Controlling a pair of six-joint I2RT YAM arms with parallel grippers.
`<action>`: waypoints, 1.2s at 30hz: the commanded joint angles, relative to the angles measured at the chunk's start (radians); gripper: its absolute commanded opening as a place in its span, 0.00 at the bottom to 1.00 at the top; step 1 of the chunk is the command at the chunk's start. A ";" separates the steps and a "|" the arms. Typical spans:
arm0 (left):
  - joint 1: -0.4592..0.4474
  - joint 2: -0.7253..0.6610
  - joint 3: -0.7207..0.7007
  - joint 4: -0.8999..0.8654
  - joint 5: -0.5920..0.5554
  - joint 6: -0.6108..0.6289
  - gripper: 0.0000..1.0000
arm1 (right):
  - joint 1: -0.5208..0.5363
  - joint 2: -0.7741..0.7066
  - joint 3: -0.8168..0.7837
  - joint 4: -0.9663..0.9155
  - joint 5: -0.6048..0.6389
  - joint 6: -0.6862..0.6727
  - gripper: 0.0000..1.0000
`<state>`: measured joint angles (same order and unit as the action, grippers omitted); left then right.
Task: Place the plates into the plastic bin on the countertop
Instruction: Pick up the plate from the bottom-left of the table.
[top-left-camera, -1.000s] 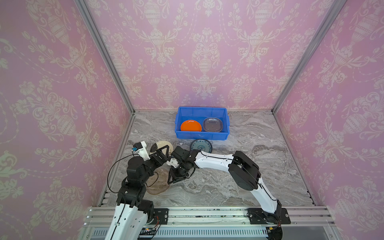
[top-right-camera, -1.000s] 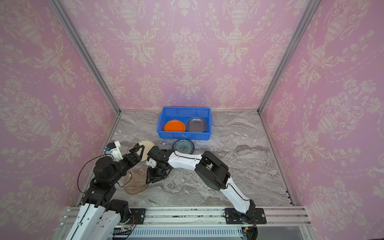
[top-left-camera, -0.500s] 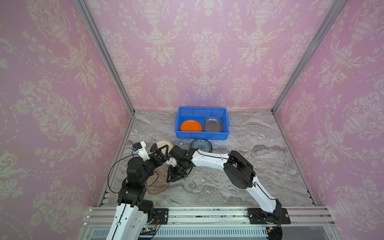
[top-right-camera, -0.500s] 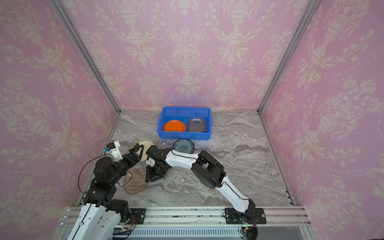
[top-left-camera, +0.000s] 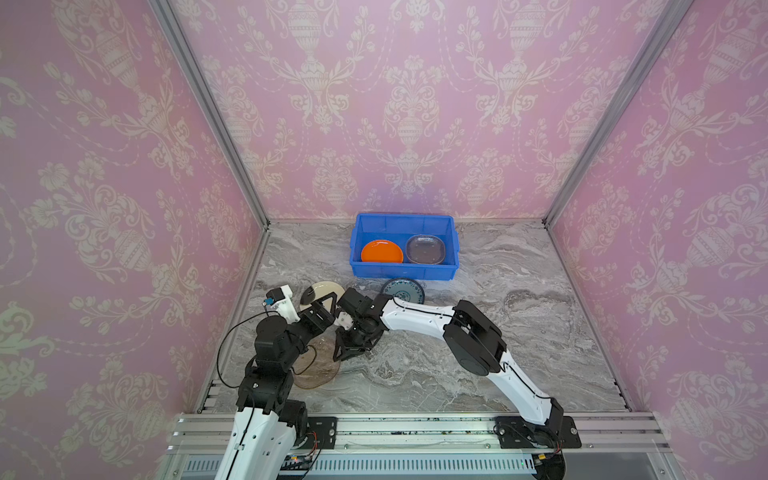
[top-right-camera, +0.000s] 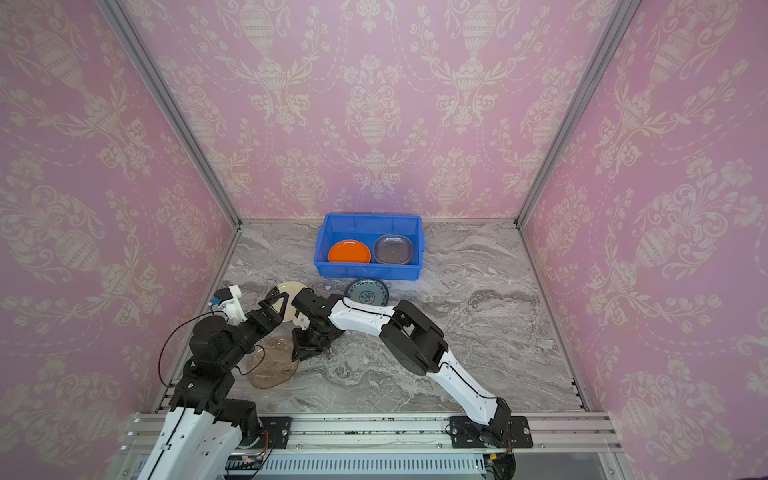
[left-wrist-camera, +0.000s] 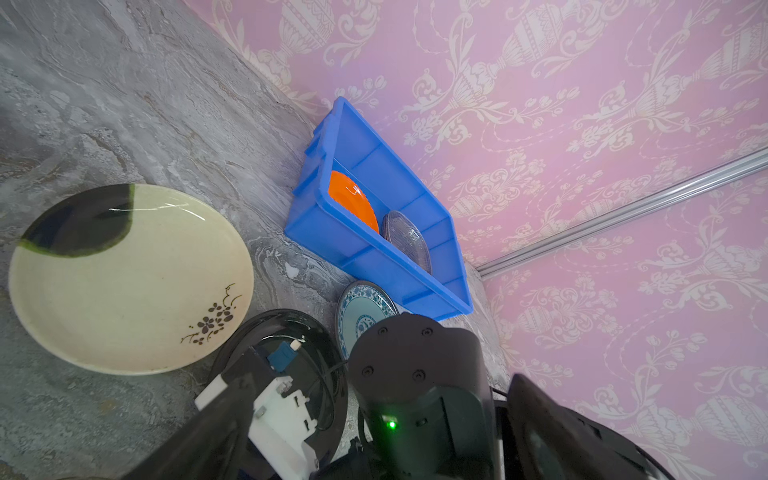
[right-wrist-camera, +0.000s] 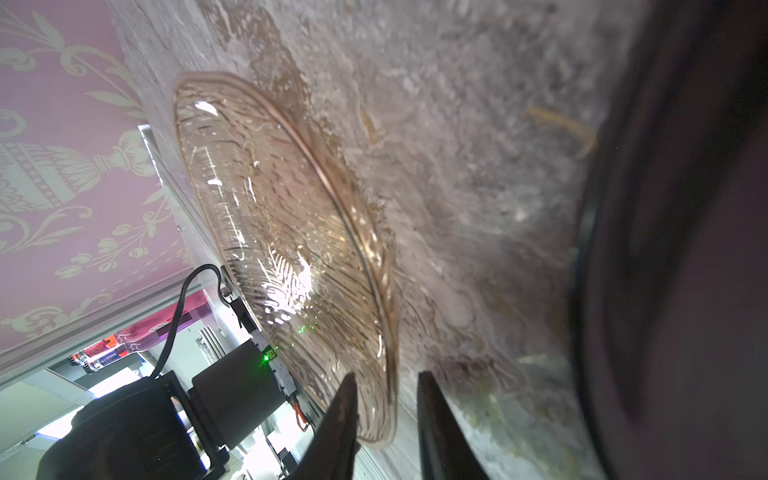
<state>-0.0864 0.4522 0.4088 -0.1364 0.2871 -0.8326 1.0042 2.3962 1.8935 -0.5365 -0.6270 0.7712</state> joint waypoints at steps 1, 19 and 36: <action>0.011 -0.012 -0.008 -0.009 0.032 -0.005 0.97 | -0.008 0.027 0.032 -0.009 0.026 0.016 0.23; 0.027 0.015 -0.027 0.002 0.047 -0.003 0.97 | -0.010 0.041 0.020 0.022 0.019 0.028 0.20; 0.044 0.030 -0.011 -0.002 0.063 0.014 0.97 | -0.003 0.019 0.031 0.020 0.024 -0.004 0.03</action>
<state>-0.0532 0.4660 0.3889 -0.1467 0.3214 -0.8322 0.9955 2.4214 1.9015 -0.4992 -0.6170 0.7898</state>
